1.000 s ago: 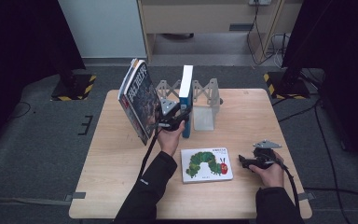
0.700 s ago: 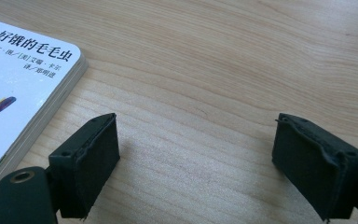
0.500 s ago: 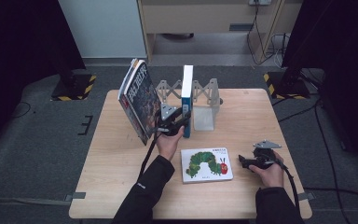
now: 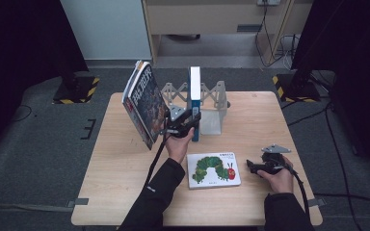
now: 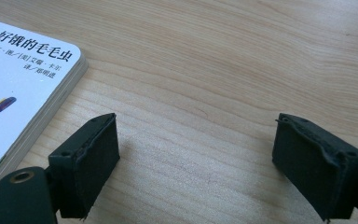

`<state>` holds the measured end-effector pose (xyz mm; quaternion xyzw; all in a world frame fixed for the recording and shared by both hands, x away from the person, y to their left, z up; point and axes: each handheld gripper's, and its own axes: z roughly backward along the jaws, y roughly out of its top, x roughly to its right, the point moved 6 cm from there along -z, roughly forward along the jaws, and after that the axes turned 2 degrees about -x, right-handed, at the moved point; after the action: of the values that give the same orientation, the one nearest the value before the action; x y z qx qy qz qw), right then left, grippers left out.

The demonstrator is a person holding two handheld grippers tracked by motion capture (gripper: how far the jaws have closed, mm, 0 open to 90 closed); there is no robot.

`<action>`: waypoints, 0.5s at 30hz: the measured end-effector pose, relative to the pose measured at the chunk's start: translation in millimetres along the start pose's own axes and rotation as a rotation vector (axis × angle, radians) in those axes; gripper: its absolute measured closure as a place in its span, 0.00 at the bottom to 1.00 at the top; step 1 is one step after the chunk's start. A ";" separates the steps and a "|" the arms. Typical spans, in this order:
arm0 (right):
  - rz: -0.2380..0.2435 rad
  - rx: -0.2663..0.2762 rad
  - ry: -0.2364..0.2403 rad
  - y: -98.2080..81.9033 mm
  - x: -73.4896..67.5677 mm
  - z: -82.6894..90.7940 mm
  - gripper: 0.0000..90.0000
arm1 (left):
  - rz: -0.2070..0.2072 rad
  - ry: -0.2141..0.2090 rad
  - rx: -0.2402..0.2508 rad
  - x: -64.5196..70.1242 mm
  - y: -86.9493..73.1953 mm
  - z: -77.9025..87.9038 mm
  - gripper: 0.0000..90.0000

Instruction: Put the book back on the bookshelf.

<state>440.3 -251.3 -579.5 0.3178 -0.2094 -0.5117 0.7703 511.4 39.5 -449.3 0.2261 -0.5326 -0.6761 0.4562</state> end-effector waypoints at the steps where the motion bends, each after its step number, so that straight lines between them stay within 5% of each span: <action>1: 0.000 0.000 0.000 0.0 0.0 0.0 0.16 | -0.003 0.000 0.002 -0.1 -0.2 0.1 0.61; 15: -0.011 -0.007 -0.001 -0.1 0.8 -0.8 0.12 | -0.027 -0.038 0.009 -7.0 5.2 28.3 0.54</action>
<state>441.0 -251.8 -580.1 0.3159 -0.2061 -0.5169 0.7685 494.4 60.0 -436.4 0.2227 -0.5410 -0.6841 0.4357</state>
